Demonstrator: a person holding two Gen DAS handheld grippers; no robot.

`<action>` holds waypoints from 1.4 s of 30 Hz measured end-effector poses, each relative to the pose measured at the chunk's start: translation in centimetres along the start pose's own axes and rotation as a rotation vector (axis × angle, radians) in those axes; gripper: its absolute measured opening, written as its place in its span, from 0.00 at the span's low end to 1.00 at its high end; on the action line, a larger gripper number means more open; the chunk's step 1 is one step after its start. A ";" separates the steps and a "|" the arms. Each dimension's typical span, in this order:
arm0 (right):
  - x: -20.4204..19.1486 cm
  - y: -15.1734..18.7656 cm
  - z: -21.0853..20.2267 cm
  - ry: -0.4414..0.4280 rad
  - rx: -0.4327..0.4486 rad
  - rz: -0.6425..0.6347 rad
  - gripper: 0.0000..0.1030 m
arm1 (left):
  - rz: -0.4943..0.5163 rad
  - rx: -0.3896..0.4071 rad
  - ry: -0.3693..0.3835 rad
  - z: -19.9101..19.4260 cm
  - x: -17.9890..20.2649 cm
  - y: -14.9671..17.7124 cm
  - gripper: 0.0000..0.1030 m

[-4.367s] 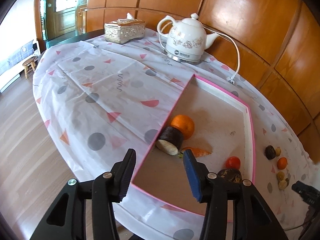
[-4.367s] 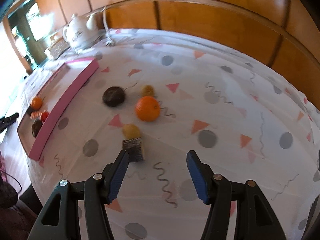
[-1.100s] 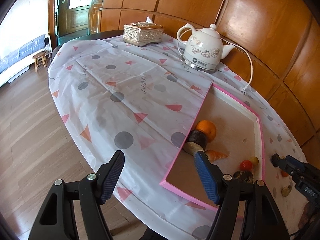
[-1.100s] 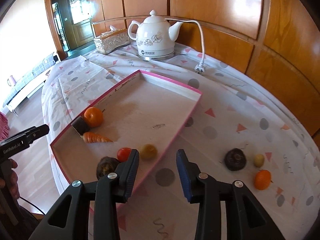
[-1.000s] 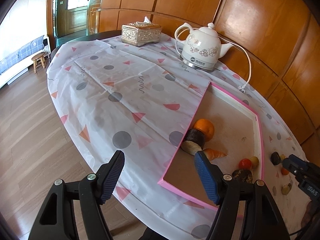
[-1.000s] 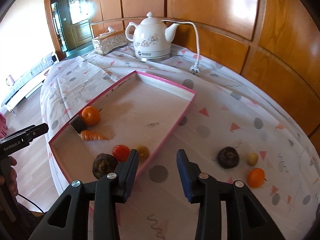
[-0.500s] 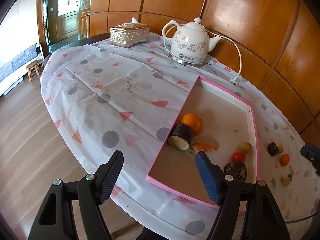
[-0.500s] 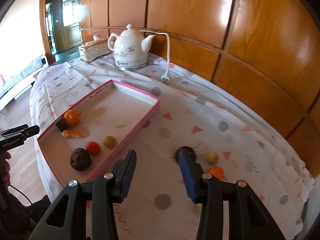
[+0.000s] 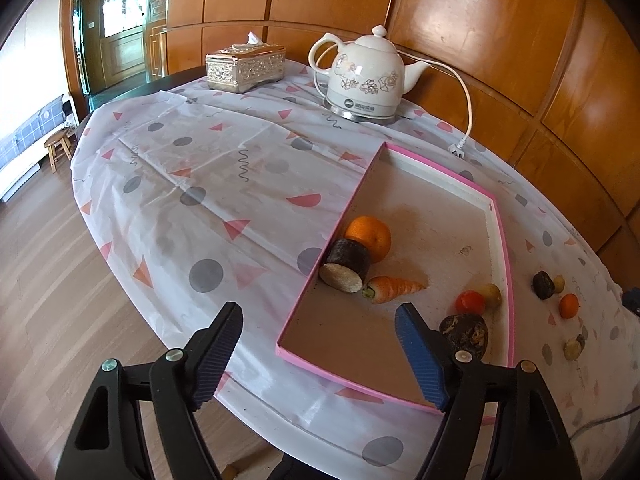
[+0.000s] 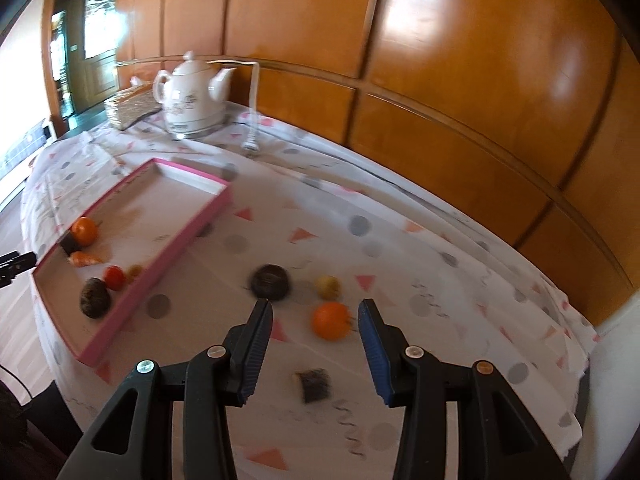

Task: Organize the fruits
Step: 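Lift the right tool out of the tray and away, then move the left tool to a dark round tuber and close on it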

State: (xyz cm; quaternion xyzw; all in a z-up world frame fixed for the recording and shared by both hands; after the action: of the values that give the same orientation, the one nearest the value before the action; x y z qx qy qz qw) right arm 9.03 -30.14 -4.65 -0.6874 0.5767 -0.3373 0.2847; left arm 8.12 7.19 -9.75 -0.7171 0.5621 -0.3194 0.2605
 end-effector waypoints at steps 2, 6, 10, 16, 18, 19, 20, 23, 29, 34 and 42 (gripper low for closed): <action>1.9 0.6 -0.1 0.032 -0.010 0.023 0.54 | 0.004 -0.001 0.001 0.0 0.1 0.0 0.77; 5.7 2.3 -0.5 0.100 -0.030 0.069 0.55 | 0.011 -0.006 0.013 0.1 0.6 0.0 0.77; 10.0 4.5 -0.7 0.172 -0.057 0.134 0.56 | 0.021 -0.011 0.019 0.2 1.1 0.2 0.77; 16.8 9.0 -1.1 0.300 -0.106 0.267 0.56 | 0.047 -0.016 0.032 0.2 2.1 0.2 0.77; 19.3 10.8 -1.1 0.366 -0.131 0.339 0.56 | 0.059 -0.017 0.037 0.2 2.5 0.3 0.77; 20.5 11.9 -1.1 0.395 -0.151 0.387 0.56 | 0.063 -0.018 0.038 0.2 2.6 0.3 0.77; 21.5 12.8 -0.9 0.417 -0.181 0.426 0.56 | 0.067 -0.020 0.040 0.3 2.8 0.3 0.77; 24.5 15.4 -1.1 0.499 -0.264 0.542 0.56 | 0.074 -0.025 0.045 0.3 3.3 0.3 0.77; 28.1 18.0 -3.3 0.586 -0.267 0.751 0.56 | 0.089 -0.030 0.056 0.6 4.4 0.1 0.77; 27.8 17.8 -3.3 0.577 -0.271 0.742 0.56 | 0.124 -0.040 0.099 0.9 6.9 -0.3 0.77; 28.5 18.0 -3.6 0.592 -0.250 0.788 0.56 | 0.206 -0.050 0.183 1.4 12.5 -0.4 0.78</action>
State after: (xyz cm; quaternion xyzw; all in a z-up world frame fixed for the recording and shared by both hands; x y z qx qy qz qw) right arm -1.60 -61.37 -12.67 -0.3211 0.8842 -0.3131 0.1303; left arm 11.49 -4.88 -8.26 -0.6298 0.6618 -0.3410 0.2215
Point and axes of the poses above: each gripper's, at about its wrist camera, not at the fingertips, and z roughly the way its jaws point, x to its right, y to its underside, the point moved 9 cm from there along z, roughly the way its jaws point, and after that the axes turned 11 degrees about x, right-handed, at the moved point
